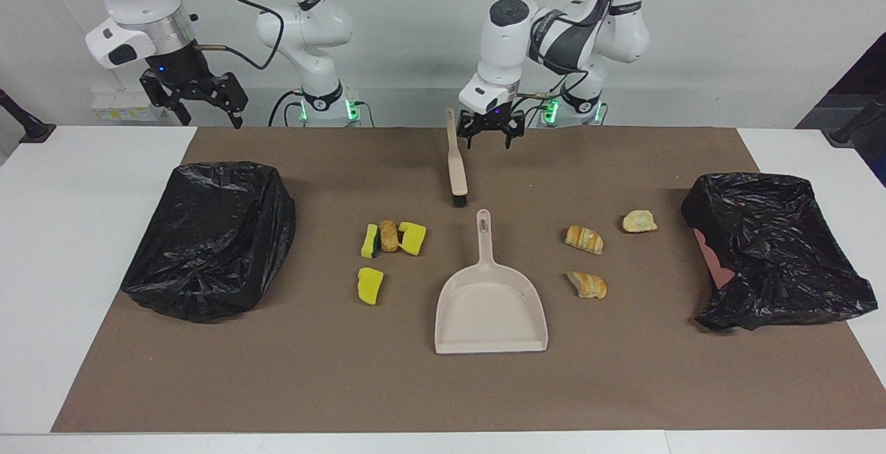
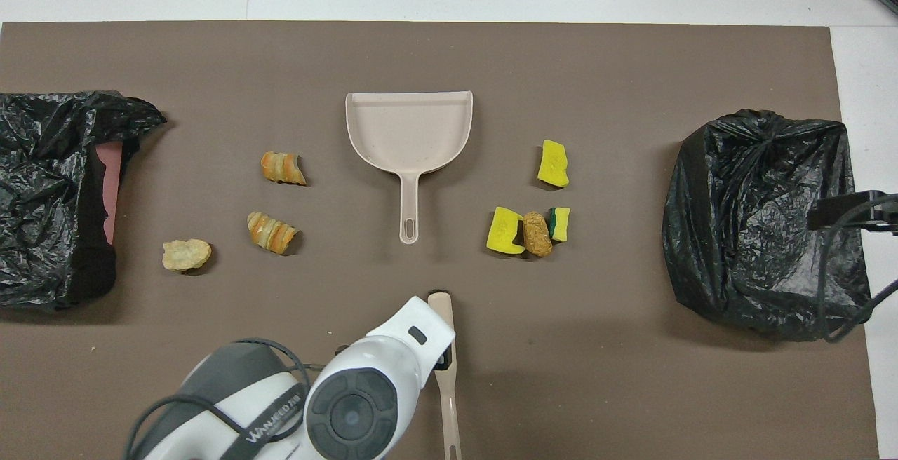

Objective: Sweep and dump trash in bin

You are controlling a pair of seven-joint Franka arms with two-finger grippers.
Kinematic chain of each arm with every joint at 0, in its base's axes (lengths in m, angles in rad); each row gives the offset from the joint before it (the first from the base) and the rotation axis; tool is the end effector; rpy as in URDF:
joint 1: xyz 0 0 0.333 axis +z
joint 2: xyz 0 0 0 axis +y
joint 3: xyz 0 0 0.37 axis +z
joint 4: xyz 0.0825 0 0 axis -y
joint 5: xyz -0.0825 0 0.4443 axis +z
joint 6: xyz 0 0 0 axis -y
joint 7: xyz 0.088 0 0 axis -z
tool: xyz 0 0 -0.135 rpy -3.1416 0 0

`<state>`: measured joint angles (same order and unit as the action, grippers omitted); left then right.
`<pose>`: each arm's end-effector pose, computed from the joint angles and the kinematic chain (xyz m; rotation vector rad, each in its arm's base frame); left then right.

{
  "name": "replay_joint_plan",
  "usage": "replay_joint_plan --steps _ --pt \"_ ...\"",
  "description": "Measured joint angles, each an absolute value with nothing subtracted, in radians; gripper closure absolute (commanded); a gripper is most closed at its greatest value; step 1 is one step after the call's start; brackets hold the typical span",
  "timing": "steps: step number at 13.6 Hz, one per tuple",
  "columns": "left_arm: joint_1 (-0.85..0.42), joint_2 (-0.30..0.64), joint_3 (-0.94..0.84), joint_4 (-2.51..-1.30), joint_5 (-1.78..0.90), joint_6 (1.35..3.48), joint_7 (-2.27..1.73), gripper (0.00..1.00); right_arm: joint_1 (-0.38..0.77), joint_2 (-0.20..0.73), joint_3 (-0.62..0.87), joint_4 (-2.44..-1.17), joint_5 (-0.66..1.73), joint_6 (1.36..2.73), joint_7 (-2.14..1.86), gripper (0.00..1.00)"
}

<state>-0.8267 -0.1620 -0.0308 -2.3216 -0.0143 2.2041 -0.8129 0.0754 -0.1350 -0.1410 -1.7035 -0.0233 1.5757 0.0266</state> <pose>0.3467 -0.4021 0.4023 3.1034 -0.0560 0.0385 0.5637 -0.0456 0.6591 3.1338 -0.1426 0.0091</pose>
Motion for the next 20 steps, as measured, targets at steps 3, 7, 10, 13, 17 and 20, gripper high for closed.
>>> replay_joint_plan --steps 3,7,10,13,17,20 --pt "-0.92 -0.114 -0.031 -2.347 -0.021 2.263 -0.9 0.0 0.075 -0.135 -0.141 -1.704 -0.023 1.576 0.027 0.0" --pt "-1.032 -0.079 -0.033 -2.391 -0.11 2.344 -0.941 0.01 0.075 -0.135 -0.141 -1.704 -0.023 1.576 0.027 0.0" --pt "-1.071 -0.065 -0.033 -2.403 -0.137 2.345 -0.944 0.23 0.076 -0.135 -0.141 -1.704 -0.023 1.576 0.027 0.0" --pt "-1.074 -0.048 -0.025 -2.403 -0.14 2.346 -0.944 0.47 0.076 -0.135 -0.141 -1.704 -0.023 1.576 0.026 0.0" --pt "-1.063 -0.051 -0.008 -2.398 -0.141 2.321 -0.945 0.82 0.077 -0.135 -0.127 -1.704 -0.023 1.576 0.026 0.0" --pt "-1.055 -0.056 -0.003 -2.394 -0.141 2.292 -0.944 1.0 0.082 -0.135 -0.118 -1.704 -0.023 1.576 0.026 0.0"
